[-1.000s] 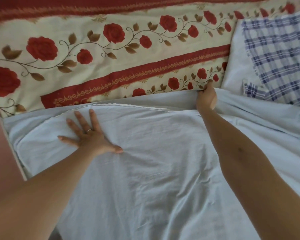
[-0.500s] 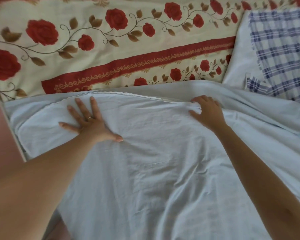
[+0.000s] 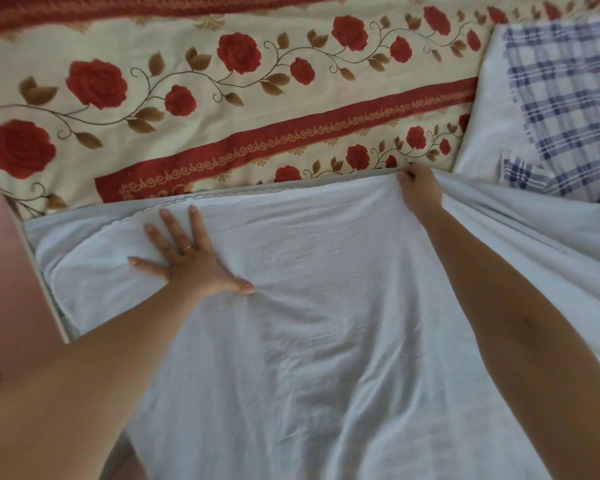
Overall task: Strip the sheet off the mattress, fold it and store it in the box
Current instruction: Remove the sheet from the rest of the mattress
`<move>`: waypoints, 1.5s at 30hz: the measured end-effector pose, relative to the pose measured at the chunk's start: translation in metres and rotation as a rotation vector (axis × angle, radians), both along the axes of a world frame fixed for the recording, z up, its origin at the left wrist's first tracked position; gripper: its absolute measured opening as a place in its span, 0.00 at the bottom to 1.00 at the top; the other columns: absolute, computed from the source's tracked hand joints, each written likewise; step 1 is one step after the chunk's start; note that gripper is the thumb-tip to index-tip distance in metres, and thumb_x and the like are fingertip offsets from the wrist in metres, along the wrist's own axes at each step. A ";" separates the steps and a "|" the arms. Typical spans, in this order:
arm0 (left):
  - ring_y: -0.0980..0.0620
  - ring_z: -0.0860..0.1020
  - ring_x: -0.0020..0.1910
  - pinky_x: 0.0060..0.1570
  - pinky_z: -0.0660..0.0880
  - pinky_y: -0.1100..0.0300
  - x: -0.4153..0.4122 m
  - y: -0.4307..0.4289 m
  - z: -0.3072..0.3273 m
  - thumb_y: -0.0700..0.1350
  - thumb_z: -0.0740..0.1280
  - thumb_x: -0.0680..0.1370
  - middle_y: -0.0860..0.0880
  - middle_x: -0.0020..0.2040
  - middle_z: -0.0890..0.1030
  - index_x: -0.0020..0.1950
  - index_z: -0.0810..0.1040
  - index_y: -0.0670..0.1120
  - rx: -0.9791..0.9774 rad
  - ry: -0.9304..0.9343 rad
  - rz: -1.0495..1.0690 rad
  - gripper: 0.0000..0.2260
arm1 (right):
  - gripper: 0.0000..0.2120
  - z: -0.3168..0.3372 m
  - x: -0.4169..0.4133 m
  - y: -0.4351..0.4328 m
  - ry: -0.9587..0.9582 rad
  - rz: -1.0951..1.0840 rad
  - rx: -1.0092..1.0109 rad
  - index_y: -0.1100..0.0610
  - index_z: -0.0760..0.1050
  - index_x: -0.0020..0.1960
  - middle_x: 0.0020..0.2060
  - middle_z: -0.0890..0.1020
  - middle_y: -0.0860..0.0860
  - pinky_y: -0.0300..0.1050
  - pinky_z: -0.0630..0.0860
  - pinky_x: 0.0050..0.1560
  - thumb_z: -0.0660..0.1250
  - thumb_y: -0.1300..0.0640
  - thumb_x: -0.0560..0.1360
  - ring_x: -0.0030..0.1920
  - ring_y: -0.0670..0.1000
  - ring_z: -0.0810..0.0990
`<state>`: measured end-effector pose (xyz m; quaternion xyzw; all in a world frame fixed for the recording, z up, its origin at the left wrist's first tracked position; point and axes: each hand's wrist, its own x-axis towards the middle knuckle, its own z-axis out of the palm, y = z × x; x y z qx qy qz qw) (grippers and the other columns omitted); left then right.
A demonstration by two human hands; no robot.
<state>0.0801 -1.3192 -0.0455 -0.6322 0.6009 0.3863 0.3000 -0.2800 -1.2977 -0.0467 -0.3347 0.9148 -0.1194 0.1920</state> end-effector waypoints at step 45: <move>0.49 0.40 0.76 0.67 0.35 0.34 0.039 0.135 -0.030 0.60 0.54 0.79 0.46 0.78 0.41 0.78 0.47 0.51 -0.661 0.304 -0.305 0.31 | 0.26 -0.053 0.250 0.318 0.308 0.700 0.023 0.51 0.61 0.76 0.74 0.64 0.50 0.52 0.55 0.73 0.52 0.47 0.78 0.72 0.52 0.66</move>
